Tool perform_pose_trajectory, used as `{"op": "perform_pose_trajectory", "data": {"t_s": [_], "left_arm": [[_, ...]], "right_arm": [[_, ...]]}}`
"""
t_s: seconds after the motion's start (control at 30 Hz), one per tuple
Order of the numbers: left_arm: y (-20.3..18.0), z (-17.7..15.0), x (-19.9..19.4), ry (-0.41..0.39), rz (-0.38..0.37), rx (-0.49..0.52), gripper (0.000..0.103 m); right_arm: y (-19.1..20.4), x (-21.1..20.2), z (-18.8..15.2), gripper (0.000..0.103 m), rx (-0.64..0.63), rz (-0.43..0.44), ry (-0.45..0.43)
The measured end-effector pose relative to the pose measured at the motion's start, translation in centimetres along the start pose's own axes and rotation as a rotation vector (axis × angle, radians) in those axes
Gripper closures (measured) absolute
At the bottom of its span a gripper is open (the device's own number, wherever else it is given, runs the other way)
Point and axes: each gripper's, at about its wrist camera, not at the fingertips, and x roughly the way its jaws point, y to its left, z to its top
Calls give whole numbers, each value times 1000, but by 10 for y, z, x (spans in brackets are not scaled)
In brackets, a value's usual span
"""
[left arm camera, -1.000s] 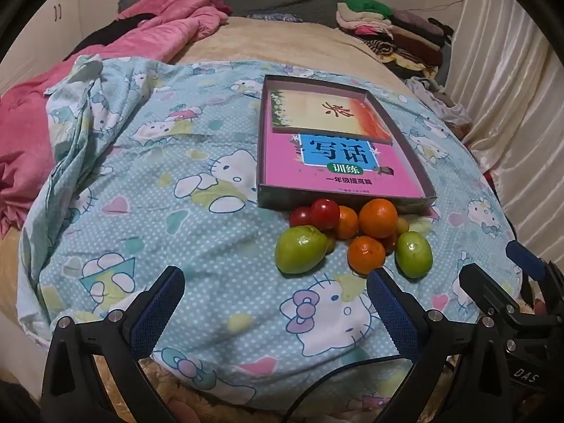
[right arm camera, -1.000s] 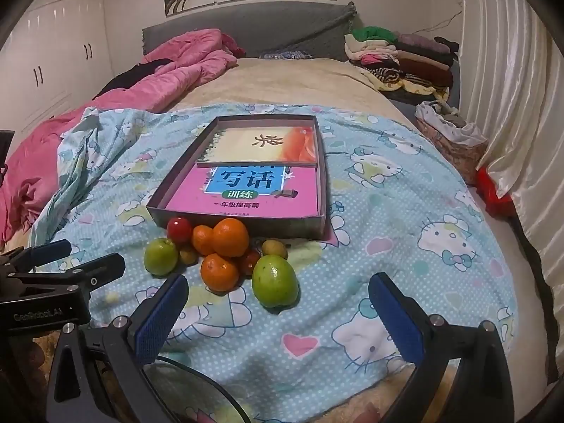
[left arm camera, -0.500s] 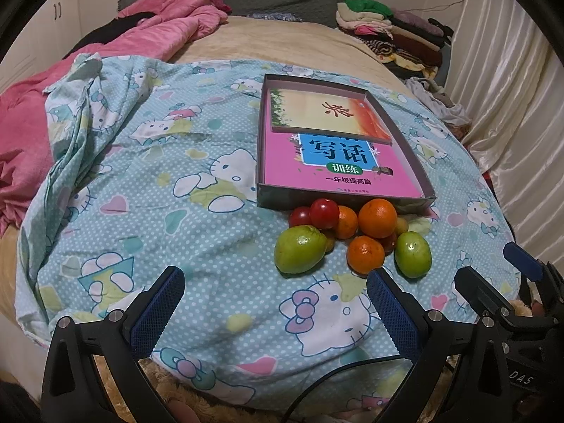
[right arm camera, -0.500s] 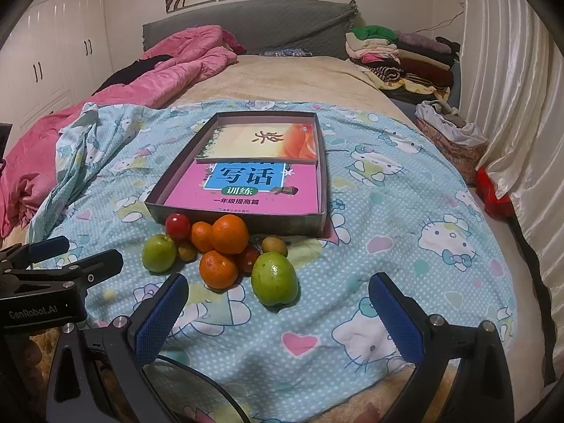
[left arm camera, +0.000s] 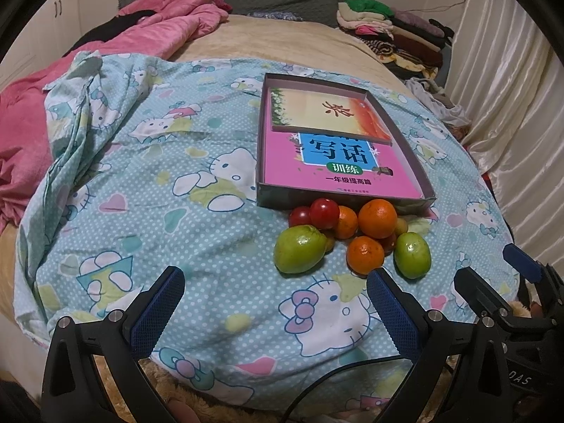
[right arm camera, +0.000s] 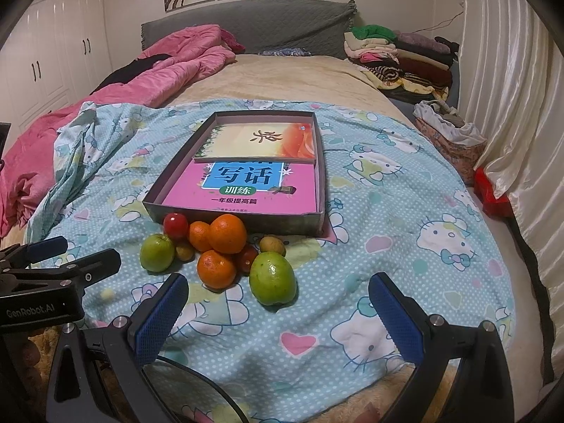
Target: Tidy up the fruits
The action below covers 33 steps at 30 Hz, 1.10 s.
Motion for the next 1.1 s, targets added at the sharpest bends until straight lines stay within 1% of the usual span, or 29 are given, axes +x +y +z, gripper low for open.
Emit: {"op": "perform_pose_trajectory", "data": {"t_s": [0.7,0.93,1.03,1.1], "left_arm": [[4,1,3,14,0,-3,0],[9,4,14,29,19,-5,0],[13,9,25,67,14,-2,0],[16,13,37,109,8,5,0]], "right_arm": [[-1,5,1,0,0,-9,29],[-4,15,7,0,17,-18,71],[-7,29,10,0,13,-36,123],[-7,41,11,0,-13,-56,164]]}}
